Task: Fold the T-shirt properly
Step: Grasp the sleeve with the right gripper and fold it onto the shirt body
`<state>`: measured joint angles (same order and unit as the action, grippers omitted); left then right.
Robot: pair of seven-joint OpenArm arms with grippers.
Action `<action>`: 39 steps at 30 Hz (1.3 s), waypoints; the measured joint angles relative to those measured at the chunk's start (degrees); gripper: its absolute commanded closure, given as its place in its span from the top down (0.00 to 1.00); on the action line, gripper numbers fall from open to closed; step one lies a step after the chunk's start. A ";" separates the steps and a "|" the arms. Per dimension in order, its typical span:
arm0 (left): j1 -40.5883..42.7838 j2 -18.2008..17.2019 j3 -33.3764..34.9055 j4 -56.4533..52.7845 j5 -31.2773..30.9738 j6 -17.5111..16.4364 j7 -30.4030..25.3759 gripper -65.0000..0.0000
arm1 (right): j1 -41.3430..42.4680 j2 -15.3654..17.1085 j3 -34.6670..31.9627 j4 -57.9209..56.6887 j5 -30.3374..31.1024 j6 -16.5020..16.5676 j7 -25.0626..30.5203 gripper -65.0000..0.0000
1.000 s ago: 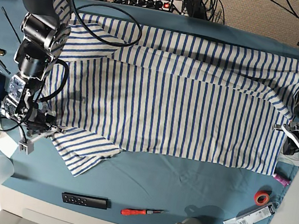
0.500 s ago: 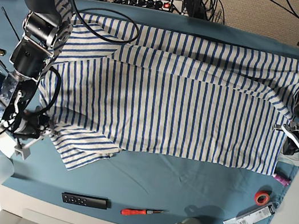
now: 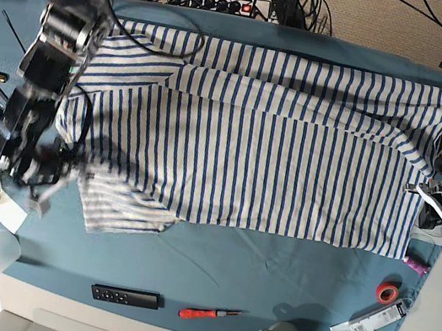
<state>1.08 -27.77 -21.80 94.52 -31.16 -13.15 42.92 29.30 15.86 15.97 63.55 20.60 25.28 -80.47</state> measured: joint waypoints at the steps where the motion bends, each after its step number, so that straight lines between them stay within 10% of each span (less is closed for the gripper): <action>1: 0.00 0.02 0.00 0.02 0.02 0.00 -0.02 0.00 | -2.08 0.07 -0.02 1.62 0.74 0.07 -0.09 0.00; 17: 0.00 0.00 0.00 0.00 -0.02 0.00 -0.13 0.00 | -20.31 0.33 0.02 21.64 6.40 4.74 0.37 0.01; 22: 0.00 0.00 0.00 0.00 -0.02 0.00 -0.13 0.00 | -19.93 0.33 0.02 21.64 6.27 5.66 0.35 0.28; 29: 0.00 0.00 0.00 0.02 -0.02 0.00 -0.11 0.00 | -19.61 0.31 0.59 26.08 12.61 4.44 -0.48 0.29; 39: 0.00 0.11 0.00 0.00 0.00 0.00 -0.13 0.00 | -17.16 0.35 5.57 28.55 2.29 4.39 6.64 0.30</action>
<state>1.08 -27.66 -21.80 94.52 -31.16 -13.15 42.78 12.14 16.21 21.54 92.09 22.90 29.67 -73.82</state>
